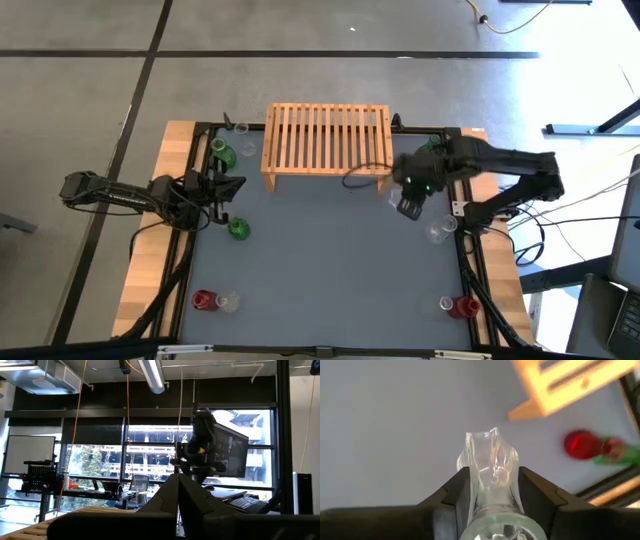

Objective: Sort vases onto shelf
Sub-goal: Put the transparent vase on the shelf

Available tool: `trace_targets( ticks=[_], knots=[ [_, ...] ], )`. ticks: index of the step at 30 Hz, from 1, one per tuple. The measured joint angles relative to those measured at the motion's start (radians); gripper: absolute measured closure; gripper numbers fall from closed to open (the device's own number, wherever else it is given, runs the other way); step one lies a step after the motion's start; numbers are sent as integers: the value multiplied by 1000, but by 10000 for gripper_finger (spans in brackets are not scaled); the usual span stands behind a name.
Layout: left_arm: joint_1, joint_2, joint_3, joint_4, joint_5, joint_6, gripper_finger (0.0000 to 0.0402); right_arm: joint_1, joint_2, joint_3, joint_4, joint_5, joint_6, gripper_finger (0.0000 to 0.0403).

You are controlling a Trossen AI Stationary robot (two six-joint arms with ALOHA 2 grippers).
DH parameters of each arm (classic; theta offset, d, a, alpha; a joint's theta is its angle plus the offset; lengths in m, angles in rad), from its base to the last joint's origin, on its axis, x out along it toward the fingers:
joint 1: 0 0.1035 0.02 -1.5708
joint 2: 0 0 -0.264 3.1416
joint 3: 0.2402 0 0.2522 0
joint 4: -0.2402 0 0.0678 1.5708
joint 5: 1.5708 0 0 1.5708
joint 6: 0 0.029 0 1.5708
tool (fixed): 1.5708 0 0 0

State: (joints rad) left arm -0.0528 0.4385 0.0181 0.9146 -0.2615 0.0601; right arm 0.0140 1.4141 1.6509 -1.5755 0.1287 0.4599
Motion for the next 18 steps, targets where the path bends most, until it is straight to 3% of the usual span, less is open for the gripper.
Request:
trace_targets(
  ticks=[9, 18],
  knots=[
    [0, 0, 0, 0, 0, 0, 399, -168, 118, 222, 5, 10, -227, 268],
    [0, 0, 0, -1, 0, 2, 399, -337, 215, 277, 11, 11, -407, 266]
  ],
)
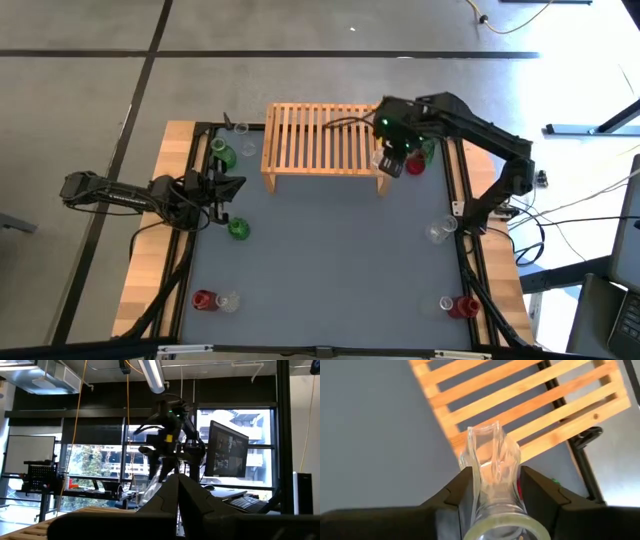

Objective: Sort vases onto shelf
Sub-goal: Put the transparent vase on the shelf

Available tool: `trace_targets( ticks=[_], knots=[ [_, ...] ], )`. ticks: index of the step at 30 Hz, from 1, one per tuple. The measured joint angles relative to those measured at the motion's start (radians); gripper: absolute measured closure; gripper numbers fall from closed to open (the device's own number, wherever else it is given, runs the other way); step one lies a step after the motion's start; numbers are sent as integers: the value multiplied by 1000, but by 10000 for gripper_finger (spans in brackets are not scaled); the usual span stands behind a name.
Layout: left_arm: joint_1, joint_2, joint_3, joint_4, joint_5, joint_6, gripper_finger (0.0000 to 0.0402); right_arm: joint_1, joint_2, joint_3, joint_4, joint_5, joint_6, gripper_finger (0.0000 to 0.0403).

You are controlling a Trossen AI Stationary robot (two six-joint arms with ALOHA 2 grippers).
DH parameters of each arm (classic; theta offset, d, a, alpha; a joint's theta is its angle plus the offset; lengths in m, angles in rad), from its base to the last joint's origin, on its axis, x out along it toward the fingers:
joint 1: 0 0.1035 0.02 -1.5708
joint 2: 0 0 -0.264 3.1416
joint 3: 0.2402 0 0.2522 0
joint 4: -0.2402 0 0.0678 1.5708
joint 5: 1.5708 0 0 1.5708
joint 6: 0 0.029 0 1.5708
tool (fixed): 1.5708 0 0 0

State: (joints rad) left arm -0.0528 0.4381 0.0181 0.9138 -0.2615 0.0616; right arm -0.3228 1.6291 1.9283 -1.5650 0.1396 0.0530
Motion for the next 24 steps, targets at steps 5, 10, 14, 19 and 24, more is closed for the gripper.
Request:
trace_targets(
  ticks=[5, 10, 14, 19, 24],
  knots=[
    [0, 0, 0, -1, 0, 0, 399, -84, 49, 53, -3, -20, -59, 272],
    [0, 0, 0, -4, -9, 1, 399, -158, 112, 136, -7, -59, -90, 272],
    [0, 0, 0, -5, -10, 1, 399, -208, 160, 206, -6, -83, -118, 266],
    [0, 0, 0, -7, -10, 0, 399, -270, 199, 238, -5, -134, -149, 272],
    [0, 0, 0, -20, -10, -6, 399, -309, 203, 238, -7, -157, -153, 266]
  ],
)
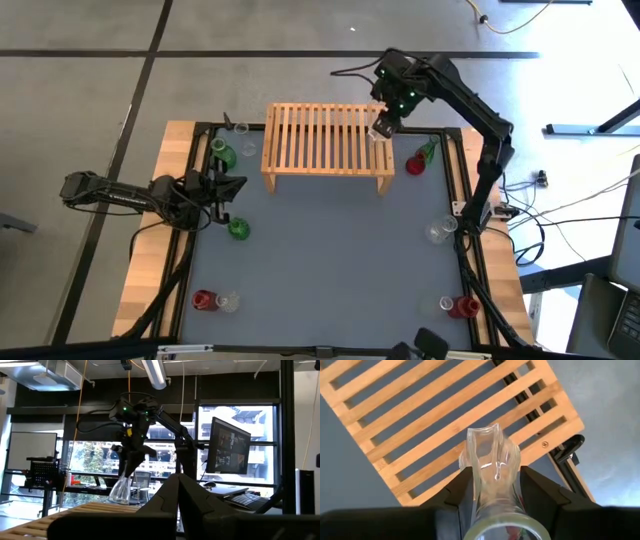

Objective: Sort vases onto shelf
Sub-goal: Put the transparent vase on the shelf

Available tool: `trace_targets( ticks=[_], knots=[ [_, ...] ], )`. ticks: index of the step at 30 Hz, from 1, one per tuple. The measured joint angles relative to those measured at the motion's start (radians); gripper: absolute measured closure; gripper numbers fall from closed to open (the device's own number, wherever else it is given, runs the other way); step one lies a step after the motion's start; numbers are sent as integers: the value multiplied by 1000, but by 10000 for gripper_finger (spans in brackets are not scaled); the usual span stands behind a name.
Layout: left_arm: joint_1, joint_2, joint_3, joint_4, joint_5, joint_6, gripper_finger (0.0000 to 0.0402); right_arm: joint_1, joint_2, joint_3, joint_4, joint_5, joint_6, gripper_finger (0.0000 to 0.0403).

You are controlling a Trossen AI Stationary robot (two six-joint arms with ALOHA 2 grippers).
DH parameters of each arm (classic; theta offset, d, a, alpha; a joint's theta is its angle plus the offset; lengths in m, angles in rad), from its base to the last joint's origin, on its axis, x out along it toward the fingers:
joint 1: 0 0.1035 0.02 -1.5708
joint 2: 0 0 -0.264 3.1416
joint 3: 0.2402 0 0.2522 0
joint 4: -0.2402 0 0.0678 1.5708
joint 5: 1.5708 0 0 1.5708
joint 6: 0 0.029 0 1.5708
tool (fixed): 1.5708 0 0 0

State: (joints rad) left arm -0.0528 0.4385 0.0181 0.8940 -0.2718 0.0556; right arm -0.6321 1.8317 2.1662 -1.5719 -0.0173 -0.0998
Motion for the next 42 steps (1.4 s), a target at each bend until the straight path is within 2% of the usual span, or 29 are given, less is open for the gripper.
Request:
trace_targets(
  ticks=[19, 30, 42],
  knots=[
    [0, 0, 0, -5, 0, -23, 399, -17, 0, -51, 10, 6, -18, 269],
    [0, 0, 0, -5, 0, -23, 399, -16, 5, -51, 42, -1, -15, 223],
    [0, 0, 0, -5, 0, -23, 399, -16, 6, -51, 93, -2, -18, 221]
  ],
)
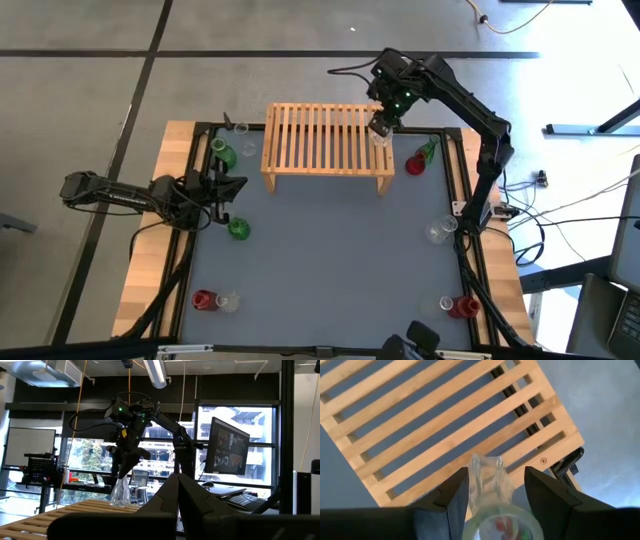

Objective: Sort vases onto shelf
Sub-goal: Put the transparent vase on the shelf

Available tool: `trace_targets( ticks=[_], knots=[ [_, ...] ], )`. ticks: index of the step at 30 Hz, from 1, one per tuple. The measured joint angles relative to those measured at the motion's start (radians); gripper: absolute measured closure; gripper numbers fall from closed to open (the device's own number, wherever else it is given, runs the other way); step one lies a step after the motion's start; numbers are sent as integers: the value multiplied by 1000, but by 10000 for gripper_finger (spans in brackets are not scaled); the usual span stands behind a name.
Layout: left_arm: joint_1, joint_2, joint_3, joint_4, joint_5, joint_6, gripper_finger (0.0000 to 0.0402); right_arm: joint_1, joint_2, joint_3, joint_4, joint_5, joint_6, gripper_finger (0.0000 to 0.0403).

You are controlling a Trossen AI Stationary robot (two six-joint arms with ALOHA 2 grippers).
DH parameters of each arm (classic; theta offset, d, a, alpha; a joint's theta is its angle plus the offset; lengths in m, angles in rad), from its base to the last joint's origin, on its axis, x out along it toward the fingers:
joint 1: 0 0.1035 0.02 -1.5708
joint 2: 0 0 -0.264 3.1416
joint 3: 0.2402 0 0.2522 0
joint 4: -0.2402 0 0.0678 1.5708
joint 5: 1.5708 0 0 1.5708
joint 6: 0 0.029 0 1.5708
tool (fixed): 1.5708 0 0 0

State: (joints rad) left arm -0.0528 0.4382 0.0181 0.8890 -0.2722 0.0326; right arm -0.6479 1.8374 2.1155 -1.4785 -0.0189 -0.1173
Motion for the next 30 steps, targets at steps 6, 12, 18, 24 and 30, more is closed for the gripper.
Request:
trace_targets(
  ticks=[6, 12, 18, 24, 30],
  knots=[
    [0, 0, 0, 0, 0, 0, 399, 0, 0, 0, -38, 10, 8, 221],
    [0, 0, 0, 0, 0, 0, 399, 0, 0, 0, -70, 10, 16, 221],
    [0, 0, 0, 0, 0, 0, 399, 0, 0, 0, -67, 11, 16, 226],
    [0, 0, 0, 0, 0, 0, 399, 0, 0, 0, -69, 12, 15, 278],
    [0, 0, 0, 0, 0, 0, 399, 0, 0, 0, -65, 12, 5, 278]
  ],
)
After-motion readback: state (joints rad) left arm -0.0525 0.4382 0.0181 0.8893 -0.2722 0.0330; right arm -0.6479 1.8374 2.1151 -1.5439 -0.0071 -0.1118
